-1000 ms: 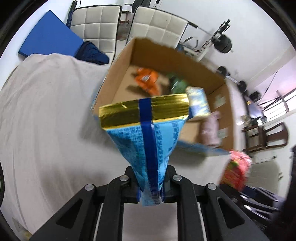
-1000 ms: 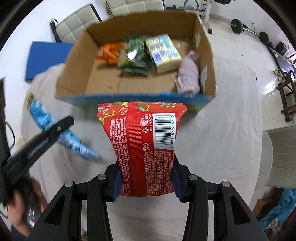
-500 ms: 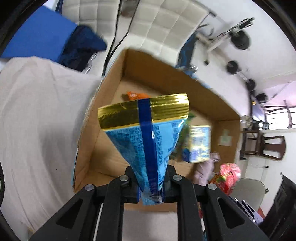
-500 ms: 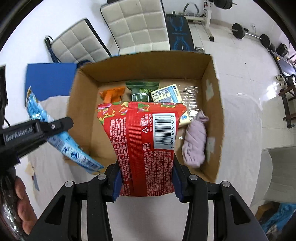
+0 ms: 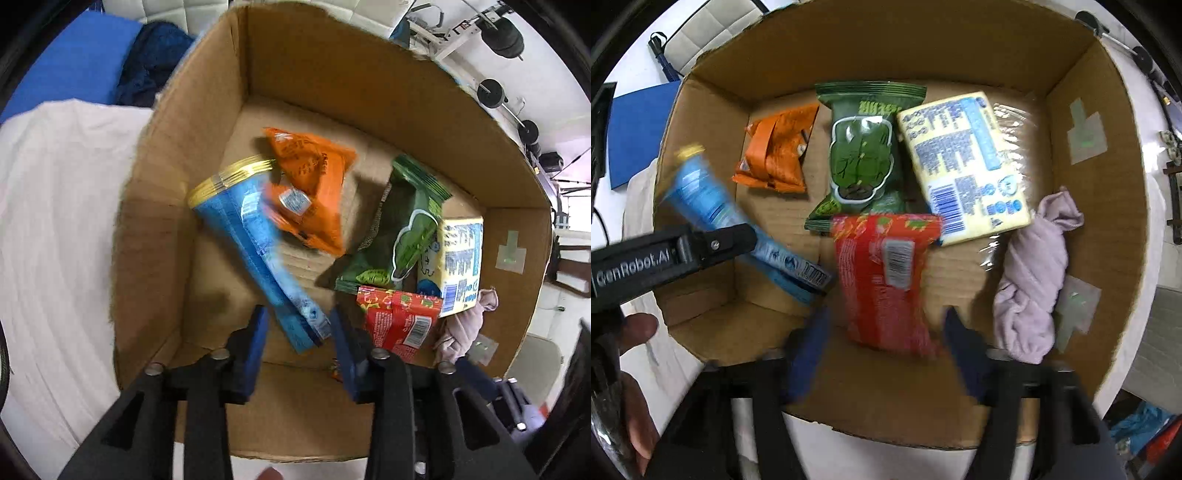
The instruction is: Organize soft objects
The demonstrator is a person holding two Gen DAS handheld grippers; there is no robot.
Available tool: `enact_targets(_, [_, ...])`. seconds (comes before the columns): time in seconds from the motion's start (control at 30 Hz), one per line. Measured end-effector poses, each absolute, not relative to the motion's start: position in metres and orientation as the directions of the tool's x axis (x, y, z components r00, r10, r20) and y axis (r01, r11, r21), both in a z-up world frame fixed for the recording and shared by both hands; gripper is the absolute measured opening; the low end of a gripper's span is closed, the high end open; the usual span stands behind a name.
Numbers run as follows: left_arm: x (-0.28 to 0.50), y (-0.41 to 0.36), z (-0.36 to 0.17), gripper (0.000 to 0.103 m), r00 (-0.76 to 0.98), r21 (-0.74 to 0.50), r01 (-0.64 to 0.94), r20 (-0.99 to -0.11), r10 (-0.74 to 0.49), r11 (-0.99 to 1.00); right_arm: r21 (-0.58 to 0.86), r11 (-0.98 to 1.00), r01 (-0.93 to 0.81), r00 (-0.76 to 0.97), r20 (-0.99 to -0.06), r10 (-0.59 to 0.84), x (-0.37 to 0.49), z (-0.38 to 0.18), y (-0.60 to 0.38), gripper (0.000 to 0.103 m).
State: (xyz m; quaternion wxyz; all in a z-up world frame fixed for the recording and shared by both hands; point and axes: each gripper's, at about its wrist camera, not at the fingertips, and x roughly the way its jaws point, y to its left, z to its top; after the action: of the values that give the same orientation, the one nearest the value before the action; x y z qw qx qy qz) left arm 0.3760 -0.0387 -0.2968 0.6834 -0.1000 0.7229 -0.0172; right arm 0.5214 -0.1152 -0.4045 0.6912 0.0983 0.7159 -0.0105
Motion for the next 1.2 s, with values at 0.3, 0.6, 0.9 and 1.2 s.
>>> enact_targets(0.3, [0.348, -0.056, -0.26, 0.085, 0.105, -0.043, -0.006, -0.994, -0.042, 0.999, 0.031, 0.982, 0.186, 0.085, -0.996, 0.015, 0.504, -0.376, -0.132, 0.103])
enact_targets(0.6, [0.312, -0.055, -0.235, 0.098, 0.204, -0.019, 0.014, -0.979, -0.022, 1.0, -0.003, 0.969, 0.247, 0.155, -0.987, -0.043, 0.467, -0.349, -0.149, 0.103])
enact_targets(0.9, [0.278, -0.052, -0.197, 0.098, 0.272, -0.024, 0.021, -0.962, -0.029, 0.999, -0.001, 0.966, 0.26, 0.211, -0.976, -0.058, 0.431, -0.313, -0.151, 0.103])
enact_targets(1.2, [0.212, -0.061, -0.126, 0.098, 0.37, -0.025, 0.046, -0.928, -0.04, 0.999, 0.009, 0.971, 0.24, 0.333, -0.94, -0.074, 0.371, -0.239, -0.138, 0.103])
